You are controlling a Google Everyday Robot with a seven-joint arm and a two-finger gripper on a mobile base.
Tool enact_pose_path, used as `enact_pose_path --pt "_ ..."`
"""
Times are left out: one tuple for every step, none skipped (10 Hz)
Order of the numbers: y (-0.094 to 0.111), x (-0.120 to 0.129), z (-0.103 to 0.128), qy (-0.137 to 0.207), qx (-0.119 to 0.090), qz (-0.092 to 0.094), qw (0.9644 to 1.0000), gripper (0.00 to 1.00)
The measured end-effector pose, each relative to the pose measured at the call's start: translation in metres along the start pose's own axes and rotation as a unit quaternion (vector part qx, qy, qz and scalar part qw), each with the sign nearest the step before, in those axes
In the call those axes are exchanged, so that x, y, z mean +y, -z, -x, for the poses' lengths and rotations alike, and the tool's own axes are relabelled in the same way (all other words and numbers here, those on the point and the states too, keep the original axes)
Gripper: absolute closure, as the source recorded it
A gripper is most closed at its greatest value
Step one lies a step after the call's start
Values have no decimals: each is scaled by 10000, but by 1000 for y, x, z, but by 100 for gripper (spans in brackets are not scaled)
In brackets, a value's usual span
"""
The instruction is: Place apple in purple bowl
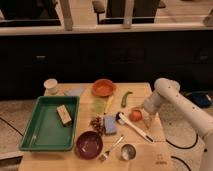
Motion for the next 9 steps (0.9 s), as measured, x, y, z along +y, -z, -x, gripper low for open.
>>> enact_pose_path --pt "-1 0 0 2 -29 -1 10000 20" --pt "-1 0 0 4 -45 -1 10000 20" --pt "-1 0 1 14 -77 2 10000 20" --pt "-1 0 1 21 -114 3 9999 20" --pt "-2 0 1 24 -136 5 9999 20" --pt "-2 0 2 32 -175 9 9998 20" --pt "-3 0 2 36 -197 8 9998 20" --pt "-3 1 2 40 -219 12 9998 20" --pt "-3 0 2 51 -256 13 9997 20"
